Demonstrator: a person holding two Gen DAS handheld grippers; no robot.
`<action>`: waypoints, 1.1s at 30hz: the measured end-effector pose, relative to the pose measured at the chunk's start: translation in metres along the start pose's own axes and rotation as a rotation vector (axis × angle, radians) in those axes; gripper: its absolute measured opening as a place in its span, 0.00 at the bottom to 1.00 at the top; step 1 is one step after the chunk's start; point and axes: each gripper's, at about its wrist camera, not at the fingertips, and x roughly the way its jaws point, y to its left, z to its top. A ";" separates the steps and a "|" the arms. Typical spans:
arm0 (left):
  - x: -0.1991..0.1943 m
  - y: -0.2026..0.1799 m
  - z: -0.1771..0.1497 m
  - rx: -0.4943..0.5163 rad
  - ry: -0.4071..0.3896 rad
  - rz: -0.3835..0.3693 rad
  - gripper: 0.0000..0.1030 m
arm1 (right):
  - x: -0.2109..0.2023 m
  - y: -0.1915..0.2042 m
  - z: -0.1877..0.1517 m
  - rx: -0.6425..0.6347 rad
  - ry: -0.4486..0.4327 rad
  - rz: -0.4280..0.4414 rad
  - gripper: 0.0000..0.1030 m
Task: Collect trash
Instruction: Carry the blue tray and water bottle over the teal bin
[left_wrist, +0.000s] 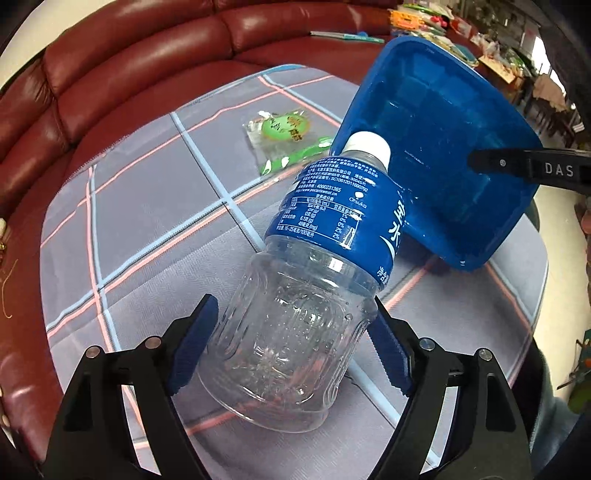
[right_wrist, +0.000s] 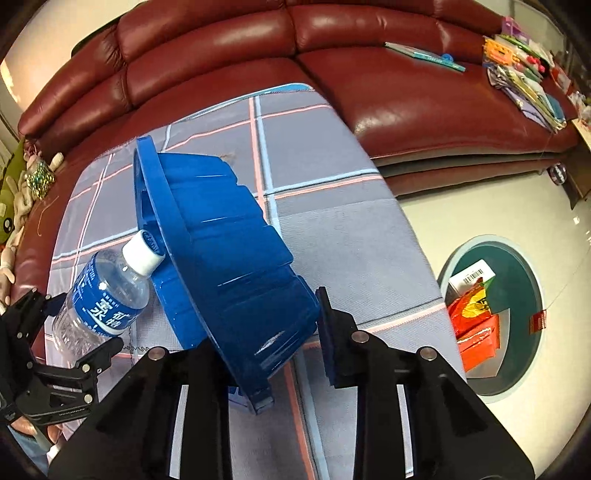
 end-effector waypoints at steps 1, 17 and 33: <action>-0.004 -0.002 -0.001 -0.002 -0.007 -0.004 0.77 | -0.001 -0.003 -0.001 0.006 -0.003 -0.005 0.23; -0.039 -0.007 -0.013 -0.113 -0.042 -0.047 0.64 | -0.030 -0.055 -0.022 0.105 -0.041 0.013 0.23; -0.062 -0.091 0.034 -0.011 -0.089 -0.112 0.64 | -0.088 -0.186 -0.036 0.308 -0.171 -0.076 0.23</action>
